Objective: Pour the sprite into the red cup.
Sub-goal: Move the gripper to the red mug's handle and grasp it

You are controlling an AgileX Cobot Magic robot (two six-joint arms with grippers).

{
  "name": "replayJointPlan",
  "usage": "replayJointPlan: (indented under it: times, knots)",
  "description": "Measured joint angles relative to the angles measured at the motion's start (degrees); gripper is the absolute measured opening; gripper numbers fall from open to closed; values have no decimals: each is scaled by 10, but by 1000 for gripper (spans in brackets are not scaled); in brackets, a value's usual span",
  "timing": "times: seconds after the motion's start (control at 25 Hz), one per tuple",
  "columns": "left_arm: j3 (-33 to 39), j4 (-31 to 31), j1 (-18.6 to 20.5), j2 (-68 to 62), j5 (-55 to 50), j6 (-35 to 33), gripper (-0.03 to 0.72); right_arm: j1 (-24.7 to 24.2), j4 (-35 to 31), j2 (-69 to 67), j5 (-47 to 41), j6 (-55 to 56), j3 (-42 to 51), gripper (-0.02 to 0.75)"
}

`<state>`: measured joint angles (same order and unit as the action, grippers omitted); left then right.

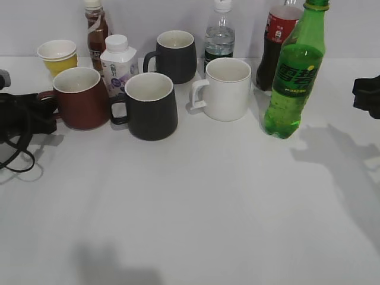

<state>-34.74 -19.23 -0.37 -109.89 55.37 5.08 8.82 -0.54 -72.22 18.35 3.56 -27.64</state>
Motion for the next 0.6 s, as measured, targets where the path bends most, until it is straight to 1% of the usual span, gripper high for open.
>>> replayJointPlan:
  times: [0.24,0.32,0.44,0.6]
  knots:
    - [-35,-2,0,-31,-1,0,321,0,0,0,0,0,0,331]
    - [-48,-2,0,-39,-1,0,308,0,0,0,0,-1,0,331]
    - [-67,-17,0,-52,1,0,232,0,2,0,0,-1,0,331]
    - [-80,-48,0,-63,11,2,75,0,27,0,0,0,0,331]
